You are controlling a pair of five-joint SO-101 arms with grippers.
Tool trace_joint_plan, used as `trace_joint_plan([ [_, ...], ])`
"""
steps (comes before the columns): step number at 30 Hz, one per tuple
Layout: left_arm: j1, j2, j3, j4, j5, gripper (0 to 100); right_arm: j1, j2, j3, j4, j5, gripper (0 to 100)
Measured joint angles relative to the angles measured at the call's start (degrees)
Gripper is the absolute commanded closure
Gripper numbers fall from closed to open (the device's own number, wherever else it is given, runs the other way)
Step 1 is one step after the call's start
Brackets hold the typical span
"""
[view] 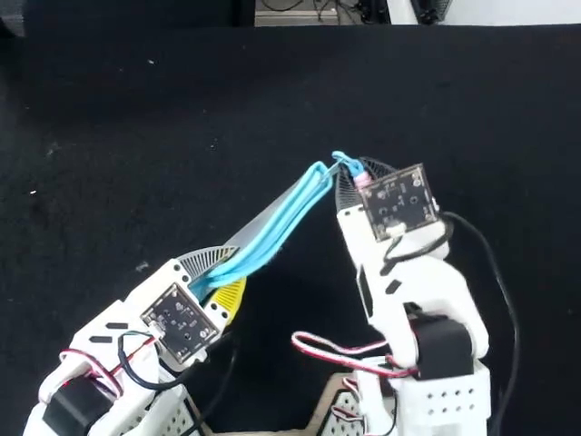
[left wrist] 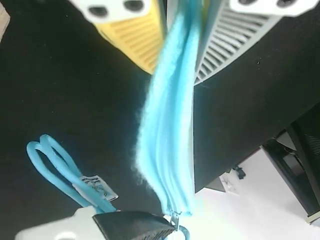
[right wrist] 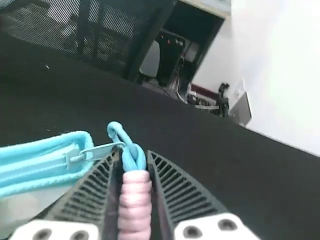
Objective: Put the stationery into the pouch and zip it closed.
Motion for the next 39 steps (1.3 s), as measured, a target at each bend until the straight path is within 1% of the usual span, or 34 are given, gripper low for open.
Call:
trace_joint_plan([
  [2,0.1,0.1,0.0,0.0,0.0,97,0.4,1.2,0.0,-0.1,0.0,98.8],
  [5,-0.1,-0.2,-0.1,1.0,0.1,97,3.9,3.7,0.5,-0.7,0.0,98.8],
  [9,0.0,-0.3,-0.1,1.4,0.0,97,4.7,4.4,0.3,-0.2,0.0,98.5],
  [12,0.0,-0.3,-0.1,1.4,0.0,97,4.1,4.5,-2.1,4.2,0.0,92.3],
  [15,0.0,-0.3,-0.1,1.4,0.0,97,0.4,4.5,-6.3,11.7,-0.4,82.1],
  [17,-0.1,-0.3,-0.1,1.4,0.0,97,-2.7,4.5,-10.3,17.2,-1.9,77.8],
  [20,-0.1,-0.3,-0.1,1.5,0.2,97,-8.4,4.5,-17.2,25.1,-3.8,77.3],
  [24,-0.4,-0.3,-0.1,1.5,0.2,97,-16.3,4.1,-25.1,34.1,-4.1,77.3],
  [28,-0.9,-0.3,-0.1,1.5,0.2,97,-22.6,3.6,-30.4,39.3,-4.2,77.3],
  [30,-3.0,-0.3,-0.7,1.5,0.2,97,-24.4,3.6,-32.5,40.8,-4.2,77.3],
  [32,-6.7,-0.2,-0.9,0.2,0.4,97,-25.3,3.6,-34.9,41.6,-4.2,77.3],
  [36,-16.8,0.6,-2.4,-1.8,0.4,97,-25.6,3.6,-38.4,41.8,-4.2,77.6],
  [38,-21.9,0.7,-3.3,-3.1,0.4,97,-25.4,3.6,-38.4,41.8,-4.2,81.2],
  [39,-24.4,0.7,-3.6,-4.1,0.4,97,-23.8,3.6,-37.7,41.8,-4.2,84.2],
])
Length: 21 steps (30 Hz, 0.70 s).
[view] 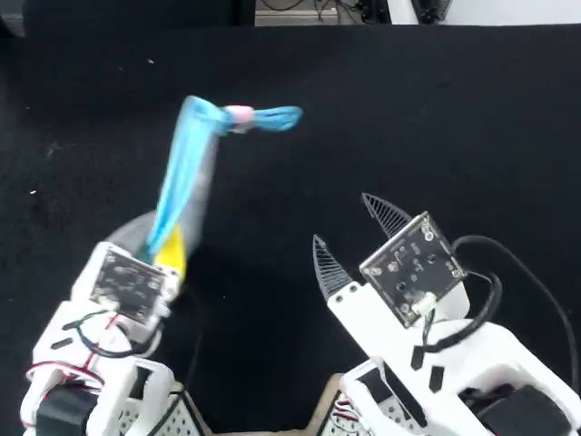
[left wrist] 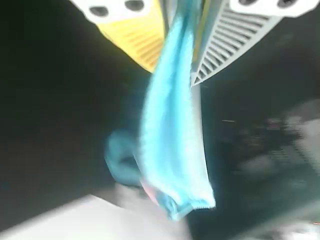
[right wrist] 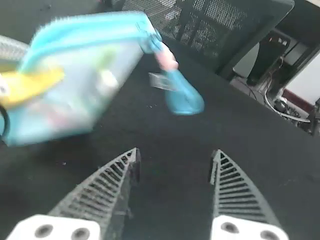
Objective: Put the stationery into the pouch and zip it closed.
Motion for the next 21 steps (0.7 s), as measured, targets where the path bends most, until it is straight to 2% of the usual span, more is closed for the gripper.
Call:
trace_joint_plan([
  [4,-7.5,-0.1,-0.2,-5.5,-0.8,97,7.0,0.0,6.7,-3.3,0.0,99.3],
  [7,-9.8,2.7,-0.2,-8.2,-2.1,97,13.7,0.0,14.3,-9.0,0.0,98.4],
  [11,-10.4,13.2,-1.5,-10.9,-2.5,97,19.2,0.6,25.3,-16.3,0.0,98.7],
  [16,-10.5,29.7,-8.2,-15.5,-3.3,97,20.9,0.8,37.8,-23.5,-0.1,98.7],
  [21,-10.5,45.5,-14.9,-16.4,-6.3,97,21.0,0.8,47.3,-28.2,-0.1,98.7],
])
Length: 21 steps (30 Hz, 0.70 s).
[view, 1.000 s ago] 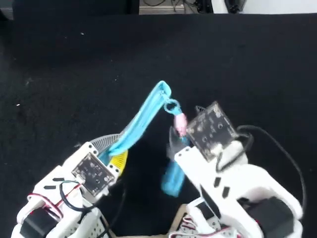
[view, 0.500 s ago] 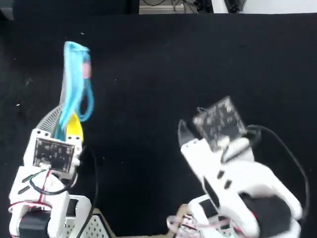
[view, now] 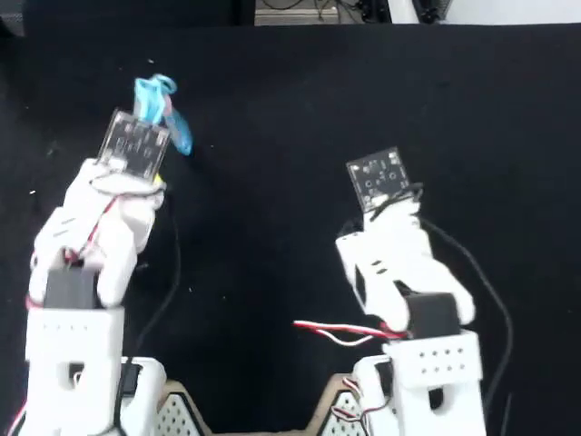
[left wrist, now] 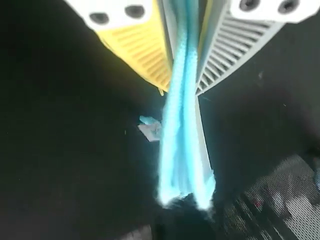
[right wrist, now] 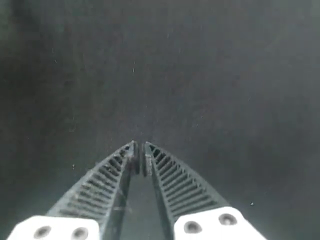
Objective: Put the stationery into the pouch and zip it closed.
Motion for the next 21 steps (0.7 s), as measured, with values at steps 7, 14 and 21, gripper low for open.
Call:
trace_joint_plan([
  [7,5.6,2.1,-2.0,4.0,7.6,97,0.0,0.0,8.5,-7.9,0.0,98.4],
  [14,12.9,6.2,-2.0,1.8,16.6,97,0.1,0.1,11.3,-9.0,0.0,98.4],
  [21,19.4,15.2,-2.1,-2.0,19.2,83,0.1,0.1,11.7,-9.3,0.0,98.4],
])
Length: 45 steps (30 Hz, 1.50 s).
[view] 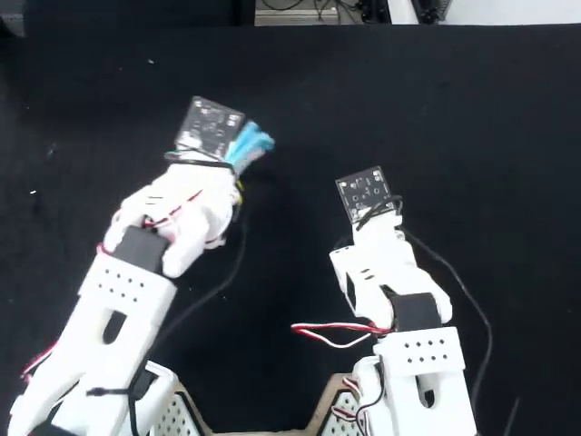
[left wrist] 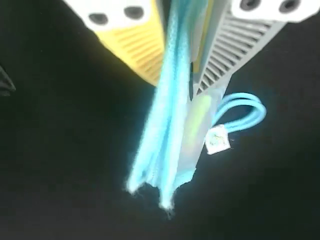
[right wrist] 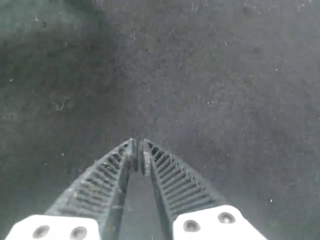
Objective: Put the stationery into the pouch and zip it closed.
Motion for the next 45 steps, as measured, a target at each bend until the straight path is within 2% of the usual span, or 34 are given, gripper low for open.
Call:
trace_joint_plan([
  [2,1.5,1.4,0.3,0.0,0.3,79,0.0,0.0,0.1,0.0,0.0,98.4],
  [15,4.7,1.8,5.4,0.1,0.6,78,0.0,0.0,1.0,0.0,0.0,98.4],
  [18,4.7,0.4,3.0,3.6,0.6,73,0.0,0.0,1.0,0.0,0.0,98.4],
  [22,4.7,-1.8,-3.2,6.8,0.6,74,0.0,0.0,1.0,0.0,0.0,98.4],
  [27,-2.2,-1.8,-7.4,5.6,0.6,74,0.1,0.0,1.0,0.0,0.0,98.4],
  [30,-4.0,-2.0,-7.5,5.7,0.6,74,0.0,0.0,1.0,0.0,0.0,98.6],
  [32,-4.1,-2.5,-7.5,6.9,0.6,78,0.0,0.0,1.0,0.0,0.0,98.7],
  [36,-4.2,-4.2,-7.5,11.2,0.6,98,0.0,0.0,1.0,0.0,0.0,98.7],
  [38,-5.4,-5.5,-7.5,14.2,0.6,94,0.0,0.0,1.0,0.0,0.0,98.7],
  [41,-8.4,-8.3,-5.5,17.8,0.6,97,0.0,0.0,1.0,0.0,0.0,98.7],
  [45,-13.5,-14.9,3.2,19.3,0.7,96,0.0,0.0,1.0,0.0,0.0,98.7],
])
